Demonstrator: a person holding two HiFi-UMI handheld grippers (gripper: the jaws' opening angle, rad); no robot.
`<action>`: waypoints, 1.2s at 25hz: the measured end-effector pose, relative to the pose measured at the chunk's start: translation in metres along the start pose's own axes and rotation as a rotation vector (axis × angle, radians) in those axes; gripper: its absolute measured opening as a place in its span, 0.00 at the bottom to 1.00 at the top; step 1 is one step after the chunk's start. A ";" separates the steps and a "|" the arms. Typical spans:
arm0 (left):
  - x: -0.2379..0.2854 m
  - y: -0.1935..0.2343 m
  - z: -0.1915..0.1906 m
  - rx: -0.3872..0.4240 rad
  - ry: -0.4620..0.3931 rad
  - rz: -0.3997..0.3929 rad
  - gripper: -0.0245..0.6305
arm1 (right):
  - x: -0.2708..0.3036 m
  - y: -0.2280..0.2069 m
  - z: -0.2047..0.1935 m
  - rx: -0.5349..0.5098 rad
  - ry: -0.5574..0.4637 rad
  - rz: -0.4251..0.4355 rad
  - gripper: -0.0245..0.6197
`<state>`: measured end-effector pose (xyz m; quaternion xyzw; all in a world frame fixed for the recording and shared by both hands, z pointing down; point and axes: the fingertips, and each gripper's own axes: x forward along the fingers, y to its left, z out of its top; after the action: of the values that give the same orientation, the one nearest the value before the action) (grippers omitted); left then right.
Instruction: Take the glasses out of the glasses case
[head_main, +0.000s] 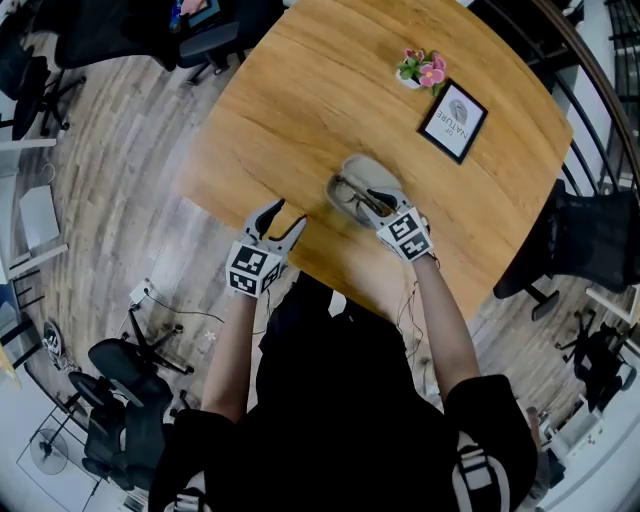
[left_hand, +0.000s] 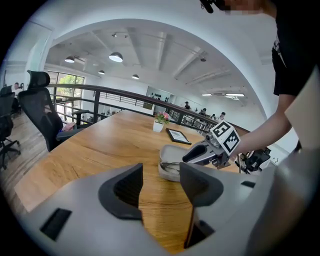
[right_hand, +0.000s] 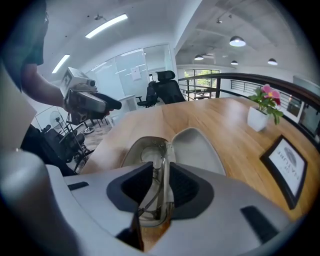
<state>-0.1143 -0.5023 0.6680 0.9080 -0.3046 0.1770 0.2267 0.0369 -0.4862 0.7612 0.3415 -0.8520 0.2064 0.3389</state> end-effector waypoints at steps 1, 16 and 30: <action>0.002 0.002 -0.001 -0.003 0.003 -0.003 0.41 | 0.003 -0.001 0.001 0.002 0.003 0.003 0.21; 0.019 0.005 -0.005 -0.021 0.011 -0.045 0.41 | 0.022 0.005 0.001 -0.034 0.073 0.013 0.08; -0.007 -0.013 0.006 0.023 -0.006 -0.010 0.41 | 0.002 0.009 0.016 -0.047 0.012 -0.013 0.07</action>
<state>-0.1102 -0.4925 0.6558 0.9125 -0.2989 0.1769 0.2162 0.0230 -0.4902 0.7508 0.3378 -0.8522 0.1861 0.3536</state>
